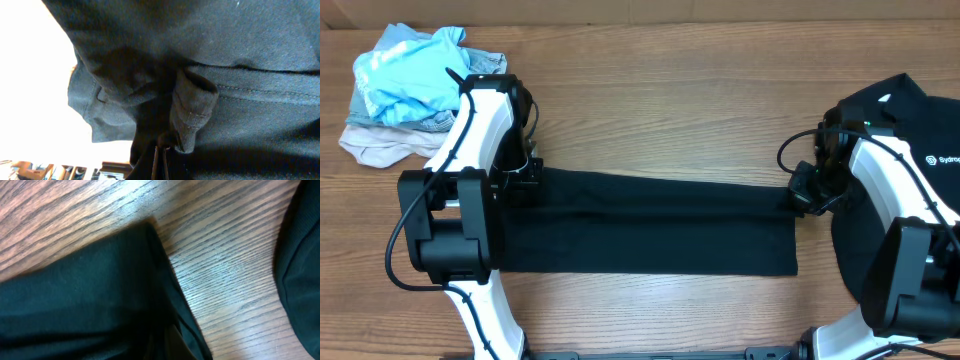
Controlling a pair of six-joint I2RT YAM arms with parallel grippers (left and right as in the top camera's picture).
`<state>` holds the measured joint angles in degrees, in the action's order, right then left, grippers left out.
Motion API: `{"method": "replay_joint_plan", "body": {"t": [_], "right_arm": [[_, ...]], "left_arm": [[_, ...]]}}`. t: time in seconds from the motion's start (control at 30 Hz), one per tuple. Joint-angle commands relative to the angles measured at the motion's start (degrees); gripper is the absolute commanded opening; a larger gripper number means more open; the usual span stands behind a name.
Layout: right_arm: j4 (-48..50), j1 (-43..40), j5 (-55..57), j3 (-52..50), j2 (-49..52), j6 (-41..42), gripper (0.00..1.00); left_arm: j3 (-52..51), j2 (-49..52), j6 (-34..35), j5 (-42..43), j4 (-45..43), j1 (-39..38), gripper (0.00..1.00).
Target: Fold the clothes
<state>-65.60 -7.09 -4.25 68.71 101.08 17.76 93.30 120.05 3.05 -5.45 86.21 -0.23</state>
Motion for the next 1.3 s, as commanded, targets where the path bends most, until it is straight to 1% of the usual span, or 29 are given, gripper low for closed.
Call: {"method": "replay_joint_plan", "body": {"t": [0.0,0.27,0.4,0.43,0.47,0.5,0.53,0.67,0.73,0.77,0.8,0.87,0.97,1.0,1.03,1.13,1.17,1.2,1.23,1.27], "right_arm": [[-0.3,0.0,1.6,0.0,-1.2,-0.2,0.04],[-2.7,0.0,1.7,0.0,-1.2,-0.2,0.04],[-4.8,0.0,2.1,0.0,-1.2,-0.2,0.04],[-4.7,0.0,2.7,0.0,-1.2,-0.1,0.11],[-4.0,0.0,3.3,0.0,-1.2,-0.1,0.41],[-3.0,0.0,3.9,0.0,-1.2,-0.1,0.73],[-2.0,0.0,4.2,0.0,-1.2,-0.1,0.84],[2.3,-0.4,4.1,0.0,-1.2,0.5,0.84],[4.1,-0.7,2.8,0.0,-1.2,0.5,0.79],[4.7,-0.7,1.3,0.0,-1.2,0.3,0.74],[5.0,-0.7,-0.7,0.0,-1.2,-0.5,0.7],[5.1,-0.7,-4.8,0.0,-1.2,-3.2,0.67],[5.1,-0.1,-6.7,0.0,-1.2,-4.1,0.58],[5.0,0.1,-7.0,0.0,-1.2,-4.7,0.52],[4.9,0.3,-7.0,0.0,-1.2,-4.7,0.43],[4.6,0.3,-6.9,-0.1,-1.1,-4.6,0.3],[4.2,0.3,-6.3,-0.1,-1.1,-3.7,0.28],[3.7,0.3,-4.9,-0.1,-1.0,-2.4,0.31],[3.2,0.3,-3.1,-0.1,-1.0,-1.4,0.48],[2.7,0.3,-0.8,-0.2,-0.9,-0.6,0.51]], "left_arm": [[-0.2,-0.7,0.8,-2.4,-0.2,0.6,0.05],[-0.2,-0.7,0.8,-2.6,0.3,0.6,0.05],[-0.2,-0.7,0.2,-2.9,2.1,0.6,0.04],[-0.2,-0.7,0.2,-2.8,2.0,0.6,0.04],[-0.2,-0.7,0.2,-2.8,1.8,0.6,0.04],[-0.2,-0.7,0.2,-2.8,1.6,0.6,0.07],[-0.2,-0.7,0.2,-2.6,1.4,0.6,0.09],[-0.2,-0.7,0.2,-2.3,1.3,0.6,0.09],[-0.2,-0.7,0.2,-2.1,1.1,0.6,0.09],[-0.2,-0.7,0.2,-2.0,1.1,0.6,0.09],[-0.2,-0.7,0.2,-2.0,1.1,0.6,0.09],[-0.2,-0.7,0.2,-1.9,1.1,0.6,0.09],[-0.2,-0.7,0.2,-1.9,1.2,0.6,0.1],[-0.2,-0.7,0.2,-1.9,1.2,0.6,0.09],[-0.2,-0.7,0.2,-1.9,1.2,0.6,0.09],[-0.2,-0.7,0.2,-2.0,1.2,0.6,0.09],[-0.2,-0.7,0.2,-2.0,1.2,0.6,0.09],[-0.2,-0.7,0.2,-2.0,1.4,0.6,0.09],[-0.2,-0.7,0.2,-2.0,1.5,0.6,0.09],[-0.2,-0.7,0.2,-2.0,1.6,0.6,0.09]]}}
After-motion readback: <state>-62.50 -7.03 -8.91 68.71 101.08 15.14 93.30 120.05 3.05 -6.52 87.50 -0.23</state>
